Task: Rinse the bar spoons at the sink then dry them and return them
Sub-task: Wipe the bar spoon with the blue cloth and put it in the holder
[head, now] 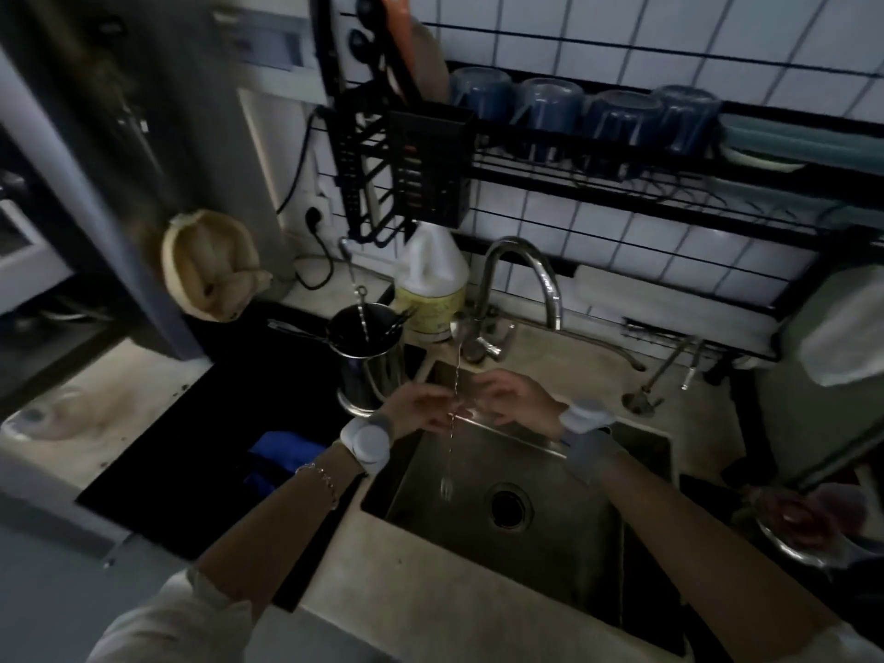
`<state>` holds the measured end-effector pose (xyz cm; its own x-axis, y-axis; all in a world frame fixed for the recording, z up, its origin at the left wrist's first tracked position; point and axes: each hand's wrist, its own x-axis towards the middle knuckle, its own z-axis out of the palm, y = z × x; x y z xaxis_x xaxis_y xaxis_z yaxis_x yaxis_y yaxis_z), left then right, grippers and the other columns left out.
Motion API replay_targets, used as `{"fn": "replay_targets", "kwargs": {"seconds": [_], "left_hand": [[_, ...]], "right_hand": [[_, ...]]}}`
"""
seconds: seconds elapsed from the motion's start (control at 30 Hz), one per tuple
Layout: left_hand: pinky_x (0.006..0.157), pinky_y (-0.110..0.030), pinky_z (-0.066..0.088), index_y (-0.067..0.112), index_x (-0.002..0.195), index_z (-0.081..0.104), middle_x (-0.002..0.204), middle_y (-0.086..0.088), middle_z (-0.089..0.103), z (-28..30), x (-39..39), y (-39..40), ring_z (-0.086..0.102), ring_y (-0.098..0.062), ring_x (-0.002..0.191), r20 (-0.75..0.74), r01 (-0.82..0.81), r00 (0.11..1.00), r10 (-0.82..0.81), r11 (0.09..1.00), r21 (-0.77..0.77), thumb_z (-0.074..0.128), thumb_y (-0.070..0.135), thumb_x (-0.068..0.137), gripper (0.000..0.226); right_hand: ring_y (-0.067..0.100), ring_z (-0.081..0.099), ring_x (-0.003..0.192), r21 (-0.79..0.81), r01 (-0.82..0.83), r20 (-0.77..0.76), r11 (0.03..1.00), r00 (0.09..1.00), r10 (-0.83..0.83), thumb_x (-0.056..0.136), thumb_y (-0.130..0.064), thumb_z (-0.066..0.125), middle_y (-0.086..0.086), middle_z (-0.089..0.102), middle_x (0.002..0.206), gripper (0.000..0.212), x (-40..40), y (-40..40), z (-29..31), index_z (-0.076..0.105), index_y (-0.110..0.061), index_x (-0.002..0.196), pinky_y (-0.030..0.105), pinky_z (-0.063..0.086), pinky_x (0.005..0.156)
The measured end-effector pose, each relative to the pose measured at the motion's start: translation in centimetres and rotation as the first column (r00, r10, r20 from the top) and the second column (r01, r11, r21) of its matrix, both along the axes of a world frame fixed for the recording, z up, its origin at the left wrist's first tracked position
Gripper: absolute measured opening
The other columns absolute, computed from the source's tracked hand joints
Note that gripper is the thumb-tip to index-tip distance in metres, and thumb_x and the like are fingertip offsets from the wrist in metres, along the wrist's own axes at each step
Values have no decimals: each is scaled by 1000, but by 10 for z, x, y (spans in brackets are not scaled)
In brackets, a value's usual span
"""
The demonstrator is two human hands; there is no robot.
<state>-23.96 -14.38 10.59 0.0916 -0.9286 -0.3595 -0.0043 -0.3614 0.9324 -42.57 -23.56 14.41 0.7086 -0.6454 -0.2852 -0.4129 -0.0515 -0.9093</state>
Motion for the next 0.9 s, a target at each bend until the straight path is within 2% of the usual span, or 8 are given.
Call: {"fn": "replay_targets", "kwargs": {"seconds": [0.17,0.23,0.3,0.37,0.43,0.57,0.77,0.9], "left_hand": [[72,-29,55,3,103,64,91,-6,76,9,45,38,72,-19,81,-284,-42,955,89,985,168,43,19,95,27],[80,-33,53,7,97,66,84,-3,77,5,67,57,72,-18,80,-283,-96,948,143,980,174,44,17,94,25],[87,-39,51,6,98,67,95,-10,75,-2,92,83,70,-25,86,-255,-170,945,206,973,156,47,16,93,22],[85,-37,52,4,105,64,106,-16,70,-6,106,99,70,-25,87,-239,-181,948,210,974,136,47,15,94,23],[84,-36,53,3,105,62,94,-10,74,-10,124,118,72,-21,81,-224,-210,949,224,974,85,48,12,95,19],[79,-34,55,1,106,59,88,-3,76,-16,168,163,71,-20,82,-284,-296,910,303,953,68,46,9,95,19],[83,-30,51,10,102,65,90,1,76,-26,215,202,72,-14,85,-354,-290,880,317,948,130,37,13,99,28],[78,-28,57,12,98,68,91,0,76,-37,231,218,72,-17,86,-310,-357,875,372,928,106,46,13,97,22]], "right_hand": [[9,61,83,33,-106,-121,994,987,109,92,-15,61,4,62,101,33,55,20,-17,55,-11,123,19,52,65],[12,62,86,5,-148,-169,989,975,147,91,-14,61,2,63,99,29,80,33,-22,57,-13,120,19,53,65],[14,62,89,-9,-232,-200,973,953,226,90,-12,60,3,63,98,26,113,50,-28,58,-13,117,20,52,67],[14,61,85,-36,-253,-232,967,943,238,89,-12,62,5,63,94,27,130,59,-34,60,-8,116,17,51,64],[14,60,78,-62,-286,-254,956,931,262,89,-9,64,12,64,92,31,151,70,-42,60,0,117,15,49,60],[22,58,92,-14,-353,-349,936,879,326,88,-12,65,21,65,113,33,192,91,-62,59,-4,119,34,49,75],[27,47,131,-65,-468,-482,882,788,383,88,-23,67,12,46,144,61,227,103,-85,41,-7,141,39,41,108],[30,40,136,-31,-481,-559,876,735,383,88,-30,66,15,36,151,76,245,110,-99,26,-8,149,41,37,111]]}}
